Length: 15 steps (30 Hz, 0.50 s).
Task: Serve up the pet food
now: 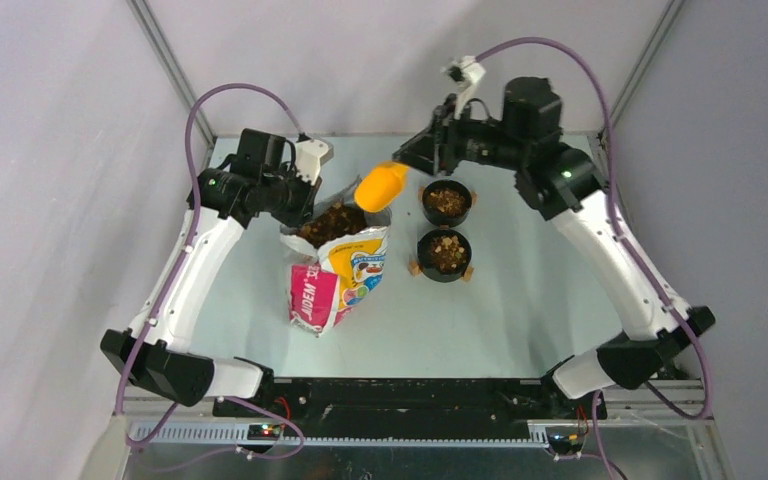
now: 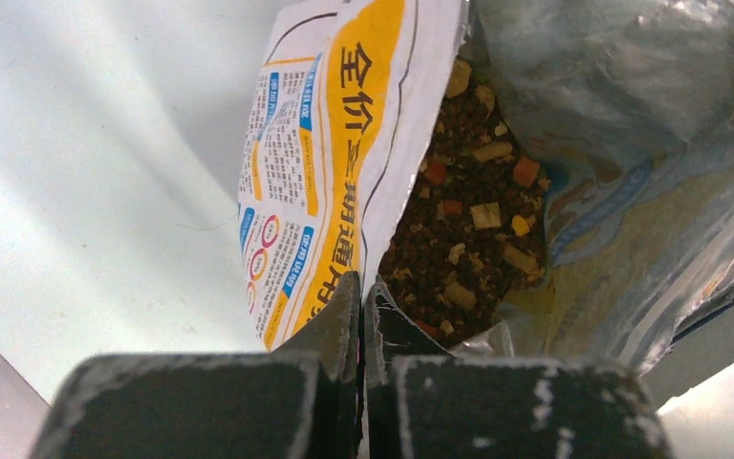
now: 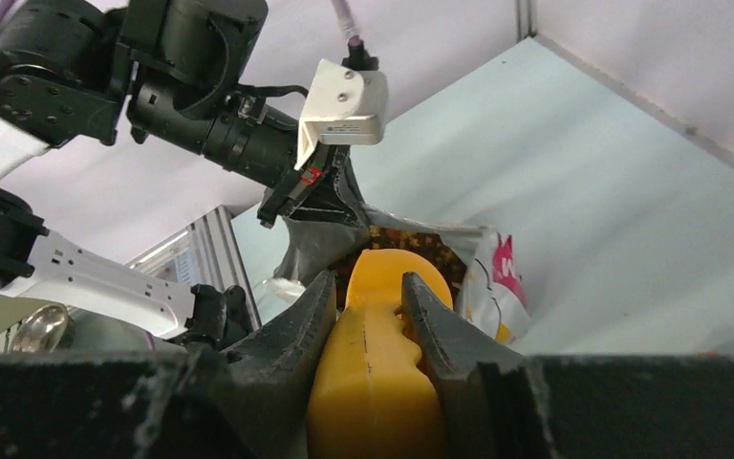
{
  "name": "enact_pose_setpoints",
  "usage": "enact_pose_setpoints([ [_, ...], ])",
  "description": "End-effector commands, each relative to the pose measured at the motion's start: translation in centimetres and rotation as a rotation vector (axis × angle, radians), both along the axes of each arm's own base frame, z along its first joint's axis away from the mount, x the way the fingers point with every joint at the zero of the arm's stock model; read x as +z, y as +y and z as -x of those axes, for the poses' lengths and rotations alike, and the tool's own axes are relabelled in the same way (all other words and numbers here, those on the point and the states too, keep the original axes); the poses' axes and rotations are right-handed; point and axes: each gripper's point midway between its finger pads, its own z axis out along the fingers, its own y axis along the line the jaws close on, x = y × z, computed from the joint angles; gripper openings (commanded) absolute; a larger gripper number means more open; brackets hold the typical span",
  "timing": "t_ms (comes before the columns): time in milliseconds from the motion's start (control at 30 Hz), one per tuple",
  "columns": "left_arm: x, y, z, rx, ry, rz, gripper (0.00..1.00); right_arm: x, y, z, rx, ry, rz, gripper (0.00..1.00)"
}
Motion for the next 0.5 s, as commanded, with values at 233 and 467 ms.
enact_pose_setpoints([
  [233,5.2,-0.3,-1.6,0.134,-0.142,0.102,0.00,-6.1,7.7,-2.0,-0.067,-0.030,0.190,0.00],
  [467,5.5,-1.1,-1.1,0.132,-0.115,0.159,0.00,-8.5,10.0,-2.8,-0.142,-0.077,0.266,0.00],
])
